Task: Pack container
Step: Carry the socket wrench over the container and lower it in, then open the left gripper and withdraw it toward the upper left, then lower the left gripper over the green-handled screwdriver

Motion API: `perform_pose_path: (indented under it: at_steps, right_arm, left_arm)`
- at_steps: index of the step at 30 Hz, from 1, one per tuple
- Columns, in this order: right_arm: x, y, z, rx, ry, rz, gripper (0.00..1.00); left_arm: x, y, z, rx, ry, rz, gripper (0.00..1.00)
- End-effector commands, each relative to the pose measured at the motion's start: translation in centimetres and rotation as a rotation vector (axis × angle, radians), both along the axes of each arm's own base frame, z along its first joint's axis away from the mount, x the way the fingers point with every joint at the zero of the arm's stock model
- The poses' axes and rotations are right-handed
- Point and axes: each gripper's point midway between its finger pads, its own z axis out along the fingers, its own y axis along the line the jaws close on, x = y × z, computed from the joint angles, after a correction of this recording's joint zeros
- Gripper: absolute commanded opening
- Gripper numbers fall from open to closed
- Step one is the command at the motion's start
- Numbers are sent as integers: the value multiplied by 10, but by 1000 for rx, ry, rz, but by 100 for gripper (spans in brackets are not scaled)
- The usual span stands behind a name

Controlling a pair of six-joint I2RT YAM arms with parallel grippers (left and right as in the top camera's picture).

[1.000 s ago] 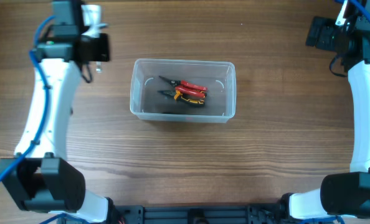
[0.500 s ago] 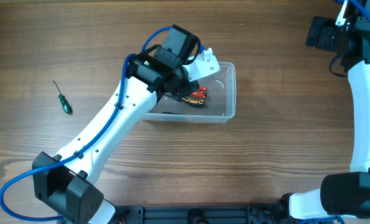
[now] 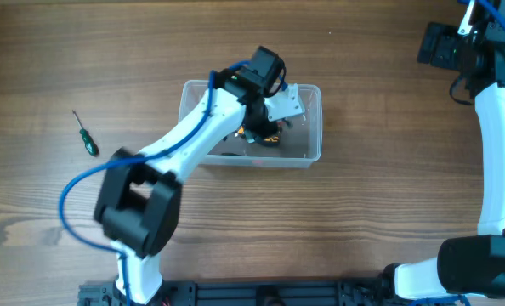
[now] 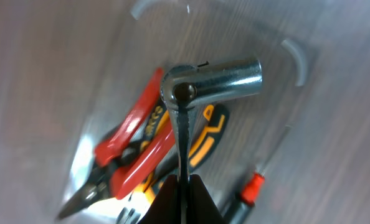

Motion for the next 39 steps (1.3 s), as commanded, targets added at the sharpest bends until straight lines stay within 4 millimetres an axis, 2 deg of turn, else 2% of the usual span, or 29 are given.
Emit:
perform_pose_path:
  at_steps: [1,3,5,6,8,12,13,14,15,18,19,20,22,23,25,27,29,30,32,34,35,37,39]
  right_arm:
    - [2,1,-3,16,-1,-10,100]
    - [2,1,-3,16,-1,-10,100]
    - [2,1,-3,16,-1,-10,100]
    - [2,1,-3,17,-1,-11,100]
    - [2,1,-3,16,-1,-10,100]
    - [2,1,-3,16,-1,-10,100]
    - [2,1,-3,16,-1,-10,100]
    - [2,1,-3,16,-1,-10,100]
    - [2,1,-3,16,-1,-11,100]
    - [2,1,-3,16,-1,-10,100]
    - [2,1,-3,16,-1,-10,100]
    - [2,1,-3,16,-1,-10,100]
    - [2,1,-3,16,-1,-10,100]
    - [2,1,-3,16,-1,-10,100]
    - [2,1,-3,16,-1,-11,100]
    - [2,1,-3,16,-1,-10,100]
    - [2,1,-3,16,-1,-11,100]
    - [2,1,-3,16,-1,-10,100]
    - [2,1,-3,16,-1,-10,100]
    - [2,1,-3,16,-1,-10,100]
    - [2,1,-3,16,-1,-11,100]
    - [2,1,-3,16,-1,-10,100]
    - [2,1,-3,16,-1,-10,100]
  left_arm:
    - [-1,-1,-30,15,66,-22,4]
    - [-2,-1,-38,24,81,-21,4]
    - [-3,-1,-41,27,86,-21,12]
    - [-3,-1,-40,26,85,-22,13]
    - [-2,0,-40,28,82,-20,23]
    - [3,9,-38,79,51,2,27]
    - [5,12,-34,92,37,10,25]
    - [7,14,-26,98,20,13,13]
    - [9,14,-17,93,3,16,7]
    - [23,9,30,19,-89,61,12]
    - [32,8,58,-27,-146,92,15]
    - [38,8,76,-58,-183,115,20]
    - [49,16,127,-134,-276,173,33]
    - [53,23,151,-169,-316,205,37]
    - [56,42,191,-231,-388,275,41]
    - [60,70,220,-280,-433,385,43]
    - [67,107,235,-328,-441,558,43]
    - [71,131,237,-349,-426,673,42]
    - [74,164,231,-346,-391,805,36]
    - [73,196,214,-303,-337,902,30]
    - [71,217,199,-263,-294,956,29]
    - [70,242,176,-216,-234,1023,29]
    - [67,269,141,-184,-139,1154,30]
